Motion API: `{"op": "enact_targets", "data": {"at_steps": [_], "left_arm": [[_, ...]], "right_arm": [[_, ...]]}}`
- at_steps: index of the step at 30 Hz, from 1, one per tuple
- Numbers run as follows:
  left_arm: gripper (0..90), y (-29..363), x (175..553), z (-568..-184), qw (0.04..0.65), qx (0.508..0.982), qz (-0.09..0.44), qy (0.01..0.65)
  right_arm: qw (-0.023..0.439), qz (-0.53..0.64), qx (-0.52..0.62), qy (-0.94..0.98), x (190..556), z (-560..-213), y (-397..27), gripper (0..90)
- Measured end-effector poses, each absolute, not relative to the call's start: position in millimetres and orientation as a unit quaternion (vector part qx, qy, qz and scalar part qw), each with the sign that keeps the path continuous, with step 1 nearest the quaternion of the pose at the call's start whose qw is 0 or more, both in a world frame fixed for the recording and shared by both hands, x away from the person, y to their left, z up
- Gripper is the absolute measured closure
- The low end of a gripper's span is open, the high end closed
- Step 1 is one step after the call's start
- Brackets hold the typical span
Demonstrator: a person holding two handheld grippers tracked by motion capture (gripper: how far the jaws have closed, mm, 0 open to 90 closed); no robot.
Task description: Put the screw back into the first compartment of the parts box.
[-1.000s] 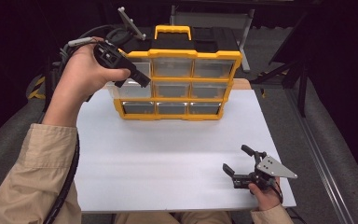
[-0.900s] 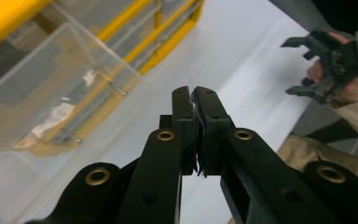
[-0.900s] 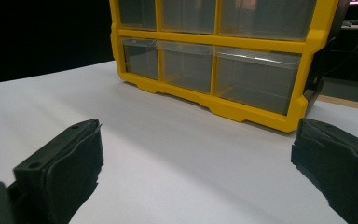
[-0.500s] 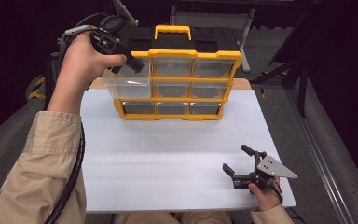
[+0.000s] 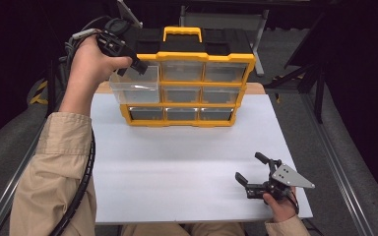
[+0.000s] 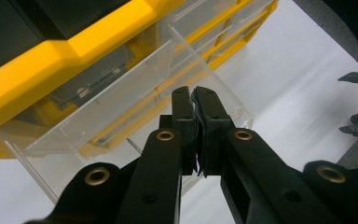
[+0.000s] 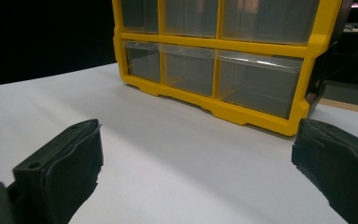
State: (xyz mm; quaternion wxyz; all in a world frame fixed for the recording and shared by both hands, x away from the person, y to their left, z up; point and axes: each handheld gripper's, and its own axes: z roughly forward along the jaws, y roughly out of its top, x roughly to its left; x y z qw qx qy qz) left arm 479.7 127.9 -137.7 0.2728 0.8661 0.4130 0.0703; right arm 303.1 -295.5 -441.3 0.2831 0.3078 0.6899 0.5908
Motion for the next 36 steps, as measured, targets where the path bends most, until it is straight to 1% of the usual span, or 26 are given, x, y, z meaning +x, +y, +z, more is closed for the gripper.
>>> {"op": "enact_targets", "data": {"at_steps": [6, 18, 20, 24, 31, 32, 33, 36], "left_arm": [[87.5, 130, 482, -143, 0.273, 0.863, 0.08, 0.417], [87.3, 127, 490, -155, 0.265, 0.866, 0.077, 0.417], [86.7, 127, 491, -156, 0.272, 0.863, 0.081, 0.418], [77.7, 128, 490, -156, 0.281, 0.858, 0.082, 0.421], [71.1, 132, 485, -151, 0.29, 0.856, 0.077, 0.421], [68.8, 133, 483, -150, 0.292, 0.856, 0.075, 0.42], [68.8, 133, 483, -150, 0.294, 0.856, 0.072, 0.42], [63.3, 134, 478, -147, 0.294, 0.857, 0.071, 0.418]], "right_arm": [[0.282, 0.591, 0.308, 0.69, 303, -441, -296, 2.3], [0.285, 0.589, 0.308, 0.69, 303, -440, -297, 2.3], [0.285, 0.59, 0.307, 0.69, 303, -440, -297, 2.3], [0.284, 0.593, 0.308, 0.688, 303, -440, -297, 2.3], [0.285, 0.59, 0.308, 0.689, 303, -440, -298, 2.3], [0.285, 0.591, 0.309, 0.689, 303, -440, -298, 2.3], [0.285, 0.591, 0.309, 0.689, 303, -440, -298, 2.3], [0.285, 0.591, 0.308, 0.689, 303, -440, -297, 2.3]]}}
